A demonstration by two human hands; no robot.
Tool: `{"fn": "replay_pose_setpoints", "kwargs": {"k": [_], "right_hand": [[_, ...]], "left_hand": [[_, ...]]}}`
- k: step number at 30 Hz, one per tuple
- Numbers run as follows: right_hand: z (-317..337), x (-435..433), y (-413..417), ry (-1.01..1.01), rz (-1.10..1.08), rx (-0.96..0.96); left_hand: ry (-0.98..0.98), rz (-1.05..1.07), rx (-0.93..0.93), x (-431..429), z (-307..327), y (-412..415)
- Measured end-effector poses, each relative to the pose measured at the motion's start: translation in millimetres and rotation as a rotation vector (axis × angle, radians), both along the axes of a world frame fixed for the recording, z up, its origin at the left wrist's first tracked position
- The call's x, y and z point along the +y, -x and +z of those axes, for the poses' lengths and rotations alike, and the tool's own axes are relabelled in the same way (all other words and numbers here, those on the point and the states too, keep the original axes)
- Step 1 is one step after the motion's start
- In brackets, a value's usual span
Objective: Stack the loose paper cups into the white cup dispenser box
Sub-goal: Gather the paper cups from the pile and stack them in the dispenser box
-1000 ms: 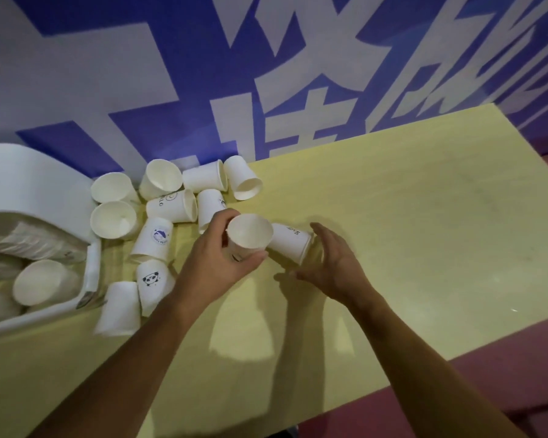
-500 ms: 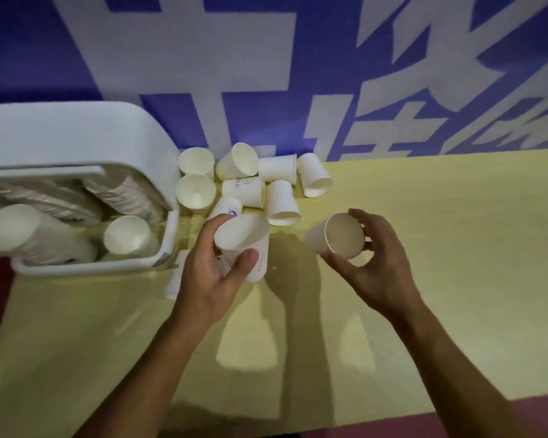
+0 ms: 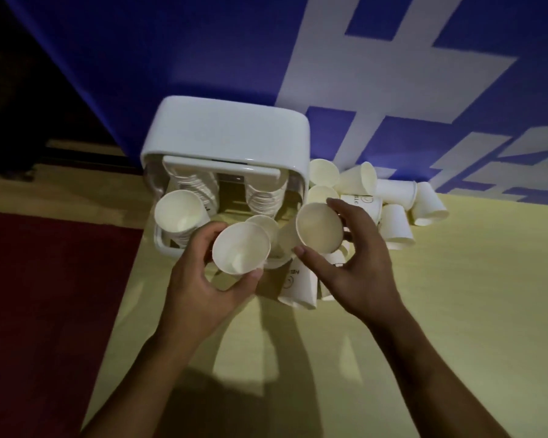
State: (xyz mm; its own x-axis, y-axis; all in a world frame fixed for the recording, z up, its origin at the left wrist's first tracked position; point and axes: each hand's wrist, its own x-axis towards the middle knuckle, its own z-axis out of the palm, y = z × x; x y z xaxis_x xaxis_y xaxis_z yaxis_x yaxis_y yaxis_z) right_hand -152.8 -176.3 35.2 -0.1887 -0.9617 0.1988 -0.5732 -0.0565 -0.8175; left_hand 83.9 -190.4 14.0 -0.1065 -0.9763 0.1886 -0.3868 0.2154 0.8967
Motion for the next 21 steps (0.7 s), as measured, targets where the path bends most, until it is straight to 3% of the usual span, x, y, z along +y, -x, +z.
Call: {"fn": "replay_pose_setpoints", "kwargs": {"k": [7,21], "right_hand": [[-22.0,-27.3,-52.1,0.006,0.045,0.016],[-76.0,-48.2,-66.4,-0.161,0.081,0.197]], "left_hand": [[-0.018,-0.036,-0.007,-4.4,-4.9,-34.4],[-0.036,-0.035,0.01,-12.2,-11.1,-40.7]]}}
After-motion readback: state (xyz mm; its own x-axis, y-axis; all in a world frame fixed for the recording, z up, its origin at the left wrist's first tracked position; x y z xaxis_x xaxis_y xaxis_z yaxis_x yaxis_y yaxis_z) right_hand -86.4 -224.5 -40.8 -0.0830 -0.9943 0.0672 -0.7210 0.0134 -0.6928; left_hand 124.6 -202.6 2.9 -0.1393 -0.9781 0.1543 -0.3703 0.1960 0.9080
